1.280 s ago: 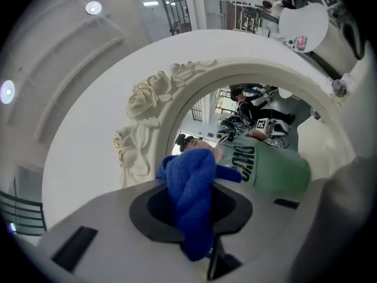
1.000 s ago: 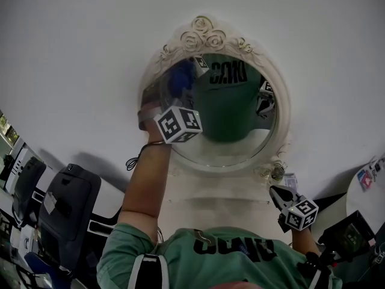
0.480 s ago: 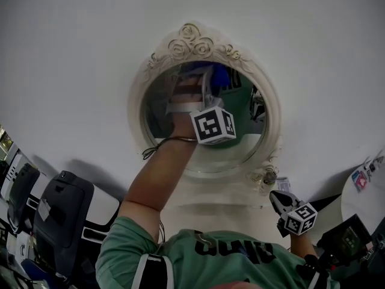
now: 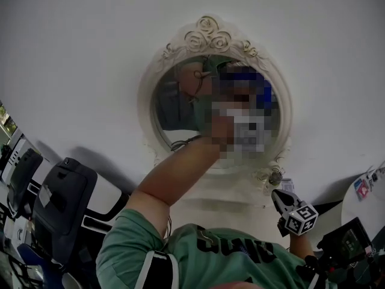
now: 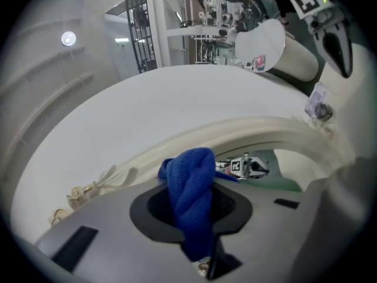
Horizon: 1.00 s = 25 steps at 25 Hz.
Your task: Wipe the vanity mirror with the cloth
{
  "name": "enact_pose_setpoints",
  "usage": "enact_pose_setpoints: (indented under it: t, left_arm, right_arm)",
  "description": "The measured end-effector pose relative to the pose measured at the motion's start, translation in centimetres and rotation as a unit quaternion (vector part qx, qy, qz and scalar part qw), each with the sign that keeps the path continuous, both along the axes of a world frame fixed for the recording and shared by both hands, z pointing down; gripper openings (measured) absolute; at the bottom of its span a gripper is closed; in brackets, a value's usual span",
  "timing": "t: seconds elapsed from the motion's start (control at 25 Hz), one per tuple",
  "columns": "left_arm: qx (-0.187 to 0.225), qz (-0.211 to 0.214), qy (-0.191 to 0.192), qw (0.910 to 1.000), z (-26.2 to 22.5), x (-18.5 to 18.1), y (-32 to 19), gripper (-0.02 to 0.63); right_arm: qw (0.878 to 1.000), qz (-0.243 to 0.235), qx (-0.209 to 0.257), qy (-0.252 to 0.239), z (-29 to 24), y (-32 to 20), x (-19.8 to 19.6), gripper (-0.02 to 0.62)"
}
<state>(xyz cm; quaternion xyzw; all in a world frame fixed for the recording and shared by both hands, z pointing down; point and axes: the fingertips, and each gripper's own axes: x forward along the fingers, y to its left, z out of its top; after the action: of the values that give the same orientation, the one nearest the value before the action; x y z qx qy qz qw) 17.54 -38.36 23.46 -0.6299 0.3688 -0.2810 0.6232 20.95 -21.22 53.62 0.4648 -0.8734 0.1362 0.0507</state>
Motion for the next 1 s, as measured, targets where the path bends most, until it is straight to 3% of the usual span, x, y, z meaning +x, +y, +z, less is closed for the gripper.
enact_pose_setpoints:
  t: [0.08,0.16,0.28,0.36,0.52,0.64,0.8,1.0]
  left_arm:
    - [-0.017,0.027,0.002,0.9995,1.2,-0.2,1.5,0.092]
    - [-0.013,0.019,0.017,0.9996,2.0,-3.4,1.9,0.092]
    - [-0.012,-0.045,0.060,0.9971,1.7,-12.1,0.5,0.092]
    - [-0.018,-0.099,0.094,0.9905,1.1,-18.5,-0.8,0.092]
    - [-0.010,-0.185,0.114,0.9761,0.2,-27.0,-2.6,0.092]
    - [-0.004,-0.211,0.110,0.9712,0.0,-28.8,-3.5,0.092]
    - [-0.001,-0.219,0.092,0.9714,0.4,-28.2,-4.9,0.092]
    - [-0.005,-0.222,0.098,0.9701,0.4,-28.4,-5.5,0.092]
  right_arm:
    - [1.000,-0.008,0.003,0.002,-0.2,-0.1,-0.9,0.012]
    - [1.000,-0.016,0.005,0.005,-0.4,-0.2,-1.8,0.012]
    - [1.000,-0.022,0.003,0.012,-0.5,-0.3,-2.3,0.012]
    - [1.000,-0.023,0.001,0.015,-0.4,-0.4,-2.5,0.012]
    - [0.999,-0.033,0.000,0.022,-0.8,-0.5,-3.4,0.012]
    - [0.999,-0.041,0.002,0.024,-1.3,-0.6,-4.2,0.012]
    - [0.999,-0.041,0.002,0.027,-1.6,-0.5,-4.5,0.012]
    - [0.999,-0.031,-0.003,0.032,-1.4,-0.5,-3.8,0.012]
